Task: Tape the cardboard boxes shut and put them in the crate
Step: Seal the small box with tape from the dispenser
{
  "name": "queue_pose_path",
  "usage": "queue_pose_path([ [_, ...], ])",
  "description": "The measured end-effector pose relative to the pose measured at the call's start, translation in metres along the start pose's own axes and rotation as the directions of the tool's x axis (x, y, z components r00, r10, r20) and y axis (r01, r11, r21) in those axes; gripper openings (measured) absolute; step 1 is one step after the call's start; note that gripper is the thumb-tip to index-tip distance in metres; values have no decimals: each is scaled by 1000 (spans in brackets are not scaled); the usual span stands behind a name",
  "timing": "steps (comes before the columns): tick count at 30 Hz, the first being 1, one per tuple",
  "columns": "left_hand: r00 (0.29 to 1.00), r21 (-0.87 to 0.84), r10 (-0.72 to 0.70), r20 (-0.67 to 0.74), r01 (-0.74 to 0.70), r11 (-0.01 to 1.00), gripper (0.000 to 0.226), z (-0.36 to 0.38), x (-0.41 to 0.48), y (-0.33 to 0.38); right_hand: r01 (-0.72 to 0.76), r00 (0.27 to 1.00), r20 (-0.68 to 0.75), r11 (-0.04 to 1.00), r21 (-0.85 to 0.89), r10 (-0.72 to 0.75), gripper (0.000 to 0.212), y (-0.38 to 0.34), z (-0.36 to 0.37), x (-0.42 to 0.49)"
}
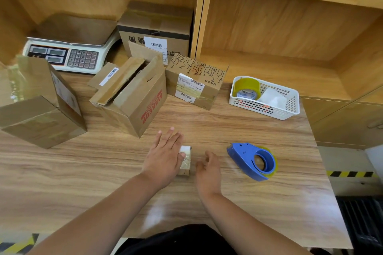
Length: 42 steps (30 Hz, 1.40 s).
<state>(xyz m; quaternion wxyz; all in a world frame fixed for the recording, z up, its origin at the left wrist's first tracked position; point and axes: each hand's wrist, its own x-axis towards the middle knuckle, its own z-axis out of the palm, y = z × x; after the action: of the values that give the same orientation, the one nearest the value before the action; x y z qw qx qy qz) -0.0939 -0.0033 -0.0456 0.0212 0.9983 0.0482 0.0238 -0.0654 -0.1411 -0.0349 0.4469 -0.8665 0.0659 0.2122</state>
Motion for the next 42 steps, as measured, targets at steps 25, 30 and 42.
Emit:
queue_pose_path([
  [25, 984, -266, -98, -151, 55, 963, 96, -9, -11, -31, 321, 940, 175, 934, -156, -294, 78, -3, -12, -2],
  [30, 990, -502, -113, 84, 140, 854, 126, 4, -30, -28, 204, 970, 167, 964, -172, -175, 53, -3, -3, -8],
  [42, 949, -761, 102, 300, 174, 625, 132, -7, 8, -43, 463, 864, 361, 835, -298, -351, 76, -18, -19, 32],
])
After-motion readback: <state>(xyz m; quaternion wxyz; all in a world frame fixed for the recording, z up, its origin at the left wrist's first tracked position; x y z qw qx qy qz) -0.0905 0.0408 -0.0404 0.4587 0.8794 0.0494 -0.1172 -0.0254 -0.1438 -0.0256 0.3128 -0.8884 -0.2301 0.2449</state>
